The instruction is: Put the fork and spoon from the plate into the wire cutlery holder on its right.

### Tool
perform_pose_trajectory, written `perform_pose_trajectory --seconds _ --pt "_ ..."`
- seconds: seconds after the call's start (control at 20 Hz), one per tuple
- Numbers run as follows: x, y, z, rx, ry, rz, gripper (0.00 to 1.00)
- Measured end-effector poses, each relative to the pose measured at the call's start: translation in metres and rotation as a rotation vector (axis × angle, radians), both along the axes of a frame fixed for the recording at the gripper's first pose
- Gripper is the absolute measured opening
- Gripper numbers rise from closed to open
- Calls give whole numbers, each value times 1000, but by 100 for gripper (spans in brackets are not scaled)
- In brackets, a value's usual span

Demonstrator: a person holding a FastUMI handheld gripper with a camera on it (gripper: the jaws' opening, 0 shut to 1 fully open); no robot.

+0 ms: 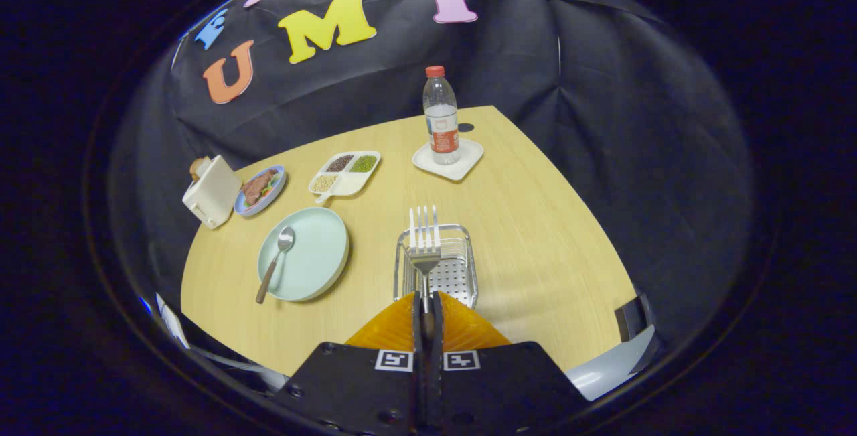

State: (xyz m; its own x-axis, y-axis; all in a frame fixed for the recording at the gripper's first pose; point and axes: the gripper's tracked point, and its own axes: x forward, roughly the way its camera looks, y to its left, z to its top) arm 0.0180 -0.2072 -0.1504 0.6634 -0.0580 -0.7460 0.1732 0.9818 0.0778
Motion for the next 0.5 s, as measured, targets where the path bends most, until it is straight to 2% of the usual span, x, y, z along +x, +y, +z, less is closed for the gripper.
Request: perform_pose_trajectory --seconds 0.1,0.15,0.2,0.4,0.5 --pt "-3 -2 -3 1 11 -2 2" --pt "-4 -2 -3 -2 14 -6 6" --pt "-3 0 -3 1 11 -4 6" --pt "1 -2 10 -3 -36 -18 8" --pt "5 -3 17 -14 -72 -33 35"
